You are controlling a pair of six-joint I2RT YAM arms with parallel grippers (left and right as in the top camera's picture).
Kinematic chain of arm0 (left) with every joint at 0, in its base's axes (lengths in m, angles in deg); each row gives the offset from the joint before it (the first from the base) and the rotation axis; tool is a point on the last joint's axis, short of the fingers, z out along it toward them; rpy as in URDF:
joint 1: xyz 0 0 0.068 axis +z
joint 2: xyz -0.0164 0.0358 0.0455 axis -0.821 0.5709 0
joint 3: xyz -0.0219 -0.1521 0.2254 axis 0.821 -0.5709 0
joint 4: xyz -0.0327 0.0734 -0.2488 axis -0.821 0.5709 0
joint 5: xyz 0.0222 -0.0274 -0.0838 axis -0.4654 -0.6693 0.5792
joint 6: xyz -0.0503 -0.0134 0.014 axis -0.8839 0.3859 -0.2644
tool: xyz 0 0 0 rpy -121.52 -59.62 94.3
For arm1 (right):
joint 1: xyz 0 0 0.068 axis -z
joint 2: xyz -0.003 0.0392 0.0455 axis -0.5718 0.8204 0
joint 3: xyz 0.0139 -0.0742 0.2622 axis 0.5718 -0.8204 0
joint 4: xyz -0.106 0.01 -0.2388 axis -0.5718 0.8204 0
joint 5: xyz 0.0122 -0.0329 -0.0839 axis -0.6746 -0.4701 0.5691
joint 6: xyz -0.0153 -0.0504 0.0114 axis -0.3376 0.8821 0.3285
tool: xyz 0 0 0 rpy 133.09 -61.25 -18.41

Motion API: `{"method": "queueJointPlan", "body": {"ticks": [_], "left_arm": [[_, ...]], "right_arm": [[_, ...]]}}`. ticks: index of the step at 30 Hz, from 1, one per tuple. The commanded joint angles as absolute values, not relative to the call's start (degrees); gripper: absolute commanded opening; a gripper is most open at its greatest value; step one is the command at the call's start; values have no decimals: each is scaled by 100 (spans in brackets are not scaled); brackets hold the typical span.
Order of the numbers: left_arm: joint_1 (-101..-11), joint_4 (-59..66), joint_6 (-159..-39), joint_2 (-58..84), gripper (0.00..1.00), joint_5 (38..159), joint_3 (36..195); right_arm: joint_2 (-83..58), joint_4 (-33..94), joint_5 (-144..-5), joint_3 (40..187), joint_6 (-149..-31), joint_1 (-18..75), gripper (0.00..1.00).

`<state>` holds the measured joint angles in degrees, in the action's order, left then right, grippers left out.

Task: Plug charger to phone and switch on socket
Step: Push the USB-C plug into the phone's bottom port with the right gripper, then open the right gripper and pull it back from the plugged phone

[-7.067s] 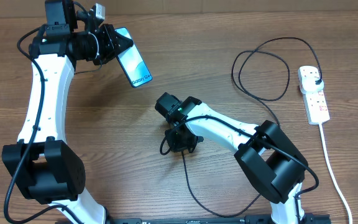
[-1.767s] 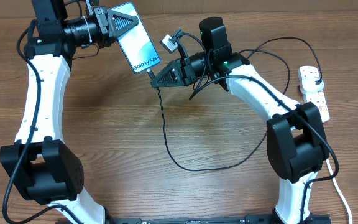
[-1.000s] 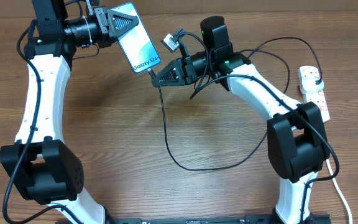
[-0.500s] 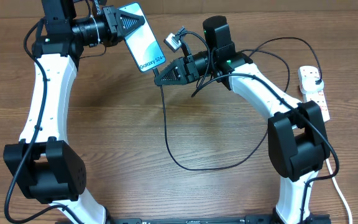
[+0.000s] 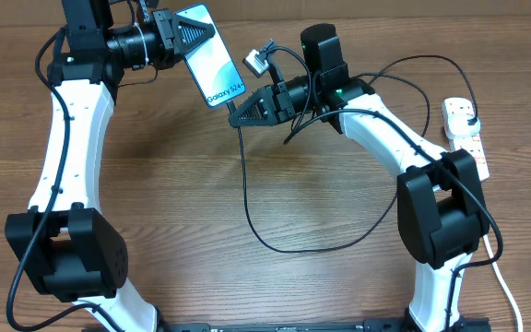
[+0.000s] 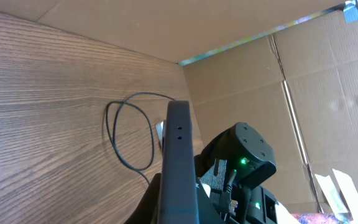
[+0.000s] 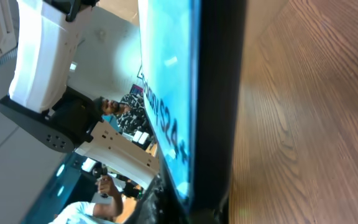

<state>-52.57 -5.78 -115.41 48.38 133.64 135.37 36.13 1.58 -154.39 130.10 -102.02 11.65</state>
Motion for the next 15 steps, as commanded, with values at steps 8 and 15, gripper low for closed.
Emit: {"method": "queueJointPlan", "body": {"ticks": [8,15], "left_arm": [[-5428,-523,-11425,4775,4,13686,13586],[-5185,-409,-11366,4775,4,13670,13586]], "right_arm": [[3613,90,-15474,13122,-10023,1172,86],[3613,90,-15500,13122,-10005,1215,96]]}}
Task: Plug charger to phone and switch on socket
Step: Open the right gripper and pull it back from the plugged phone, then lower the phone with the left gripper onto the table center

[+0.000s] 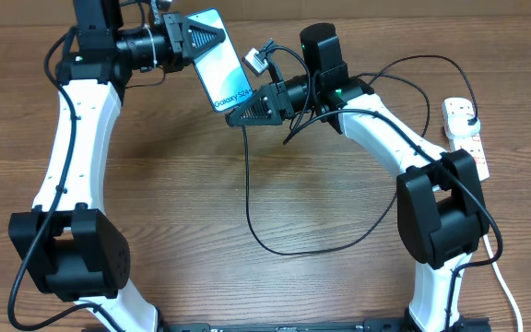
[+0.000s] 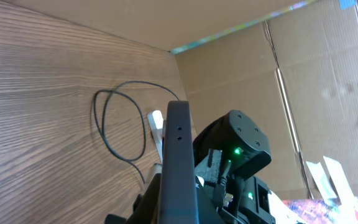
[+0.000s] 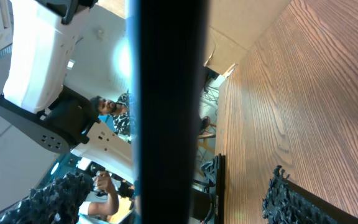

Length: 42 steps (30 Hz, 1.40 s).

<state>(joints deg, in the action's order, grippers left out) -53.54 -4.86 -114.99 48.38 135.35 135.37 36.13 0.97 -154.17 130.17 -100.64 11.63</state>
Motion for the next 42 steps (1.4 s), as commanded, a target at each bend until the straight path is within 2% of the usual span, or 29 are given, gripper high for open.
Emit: {"method": "queueJointPlan", "body": {"ticks": [1,12,26,37,42], "left_arm": [[-5128,-350,-11292,4775,4,13681,13586],[-4628,401,-10828,4775,4,13874,13586],[-4626,546,-10649,4775,4,13860,13586],[-4772,926,-10253,4777,4,13594,13581],[-5045,1265,-10223,4779,4,12783,13553]], "right_arm": [[3613,90,-15496,13122,-10008,1250,100],[3613,151,-15177,13120,-10027,1696,100],[3613,2868,-11988,13120,-9374,2090,100],[3613,3426,-11046,13120,-9232,2221,100],[3613,3618,-10517,13120,-9256,2221,100]]}}
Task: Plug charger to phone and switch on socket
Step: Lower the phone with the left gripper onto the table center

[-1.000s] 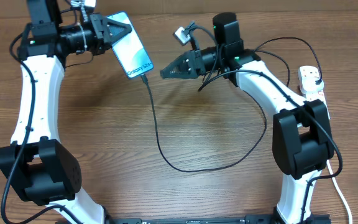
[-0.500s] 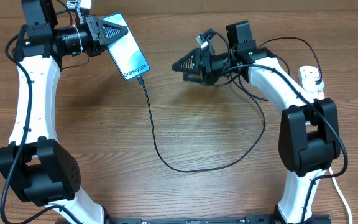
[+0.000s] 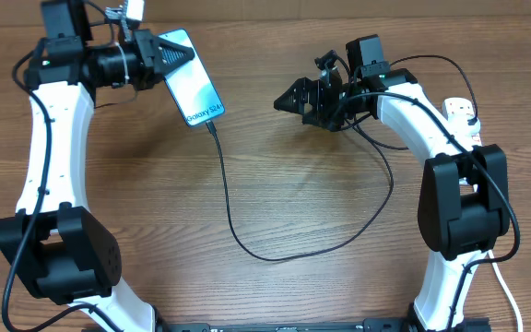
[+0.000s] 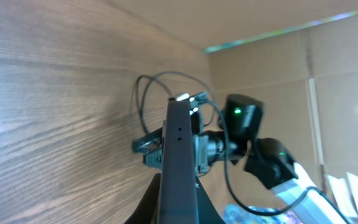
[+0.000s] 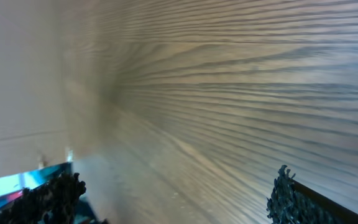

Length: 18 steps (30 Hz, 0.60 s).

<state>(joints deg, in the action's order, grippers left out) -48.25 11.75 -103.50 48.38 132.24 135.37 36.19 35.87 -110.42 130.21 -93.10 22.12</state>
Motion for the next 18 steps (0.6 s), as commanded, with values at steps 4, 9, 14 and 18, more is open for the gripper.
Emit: {"method": "queueJointPlan", "body": {"ticks": [4,9,14,18], "left_arm": [[-5364,1343,-10144,4818,4,12394,13500],[-5815,1368,-10146,5026,4,11970,13498],[-6119,1363,-10151,5402,4,11850,13498],[-6254,1361,-10262,5872,4,11863,13500]], "right_arm": [[3613,3633,-10430,13120,-9280,2221,100],[3613,3738,-9765,13120,-9577,2221,100],[3613,3736,-9652,13124,-9590,2227,100],[3602,3745,-9271,13131,-9747,2227,100]]}}
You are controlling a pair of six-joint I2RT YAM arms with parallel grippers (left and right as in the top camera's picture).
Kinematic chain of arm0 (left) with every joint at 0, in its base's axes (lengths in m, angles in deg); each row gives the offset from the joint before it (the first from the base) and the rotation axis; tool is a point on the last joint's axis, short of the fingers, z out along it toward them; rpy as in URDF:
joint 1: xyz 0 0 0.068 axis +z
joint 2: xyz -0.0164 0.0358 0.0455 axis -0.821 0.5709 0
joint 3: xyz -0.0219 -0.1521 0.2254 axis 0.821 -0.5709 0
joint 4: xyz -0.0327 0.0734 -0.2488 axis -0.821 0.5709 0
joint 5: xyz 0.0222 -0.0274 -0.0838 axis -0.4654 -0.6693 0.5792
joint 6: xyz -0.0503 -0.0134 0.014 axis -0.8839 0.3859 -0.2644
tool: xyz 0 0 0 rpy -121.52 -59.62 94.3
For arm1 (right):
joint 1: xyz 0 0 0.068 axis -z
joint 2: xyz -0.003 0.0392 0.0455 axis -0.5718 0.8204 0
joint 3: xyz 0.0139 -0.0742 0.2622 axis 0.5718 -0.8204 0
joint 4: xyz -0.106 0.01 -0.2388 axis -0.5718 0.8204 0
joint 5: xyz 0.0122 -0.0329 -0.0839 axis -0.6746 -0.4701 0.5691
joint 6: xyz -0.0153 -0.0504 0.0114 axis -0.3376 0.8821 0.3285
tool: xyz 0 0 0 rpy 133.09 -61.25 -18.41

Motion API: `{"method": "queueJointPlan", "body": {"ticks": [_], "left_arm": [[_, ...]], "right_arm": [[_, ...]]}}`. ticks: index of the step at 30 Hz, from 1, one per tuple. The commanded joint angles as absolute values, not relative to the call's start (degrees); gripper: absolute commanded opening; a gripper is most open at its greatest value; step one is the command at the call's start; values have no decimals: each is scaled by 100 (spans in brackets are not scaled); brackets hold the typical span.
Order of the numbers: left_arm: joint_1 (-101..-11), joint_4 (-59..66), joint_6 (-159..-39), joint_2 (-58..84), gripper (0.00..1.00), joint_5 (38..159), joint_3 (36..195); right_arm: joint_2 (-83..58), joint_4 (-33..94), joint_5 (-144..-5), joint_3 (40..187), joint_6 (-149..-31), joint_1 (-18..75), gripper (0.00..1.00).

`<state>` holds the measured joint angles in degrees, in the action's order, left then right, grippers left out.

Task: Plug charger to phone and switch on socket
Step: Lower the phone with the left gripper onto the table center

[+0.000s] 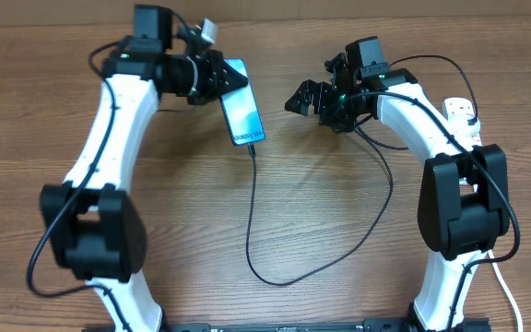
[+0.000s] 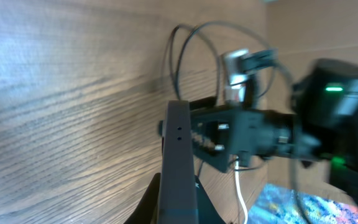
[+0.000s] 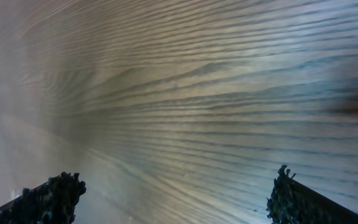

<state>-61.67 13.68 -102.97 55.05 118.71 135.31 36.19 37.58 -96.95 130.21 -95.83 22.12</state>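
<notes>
My left gripper [image 1: 218, 81] is shut on a blue-screened phone [image 1: 243, 114], held over the table at the upper middle. In the left wrist view the phone [image 2: 178, 162] shows edge-on between the fingers. A black charger cable [image 1: 253, 212] hangs from the phone's lower end and loops across the table toward the right. My right gripper [image 1: 300, 98] stands open and empty to the right of the phone, with only bare wood between its fingertips [image 3: 48, 198]. A white socket strip [image 1: 463, 129] lies at the right edge.
The table is wood-grain [image 1: 339, 231]. Cable loops [image 1: 376, 184] run under and around the right arm toward the socket strip. Cardboard walls rise at the back of the table.
My left arm has moved the phone from the upper left toward the middle, closer to the right gripper, with the cable still attached. The right gripper has barely moved and remains open.
At first my left gripper held the phone up while my right gripper held the cable plug against the phone's lower end. Then the right gripper was open and back at the right, the cable hanging from the phone. Now the phone is near the table's middle.
</notes>
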Motion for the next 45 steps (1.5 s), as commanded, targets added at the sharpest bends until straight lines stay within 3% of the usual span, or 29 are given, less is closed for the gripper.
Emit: {"method": "queueJointPlan", "body": {"ticks": [1,17,45], "left_arm": [[-6271,1346,-10291,6001,4,11878,13500],[-6453,1020,-10365,7504,4,12365,13498],[-6807,808,-10144,7561,4,11909,13498]], "right_arm": [[3591,3742,-9238,13131,-9747,2227,100],[3547,3721,-8939,13131,-9747,2227,100],[3547,3812,-8939,13131,-9726,2227,100]]}}
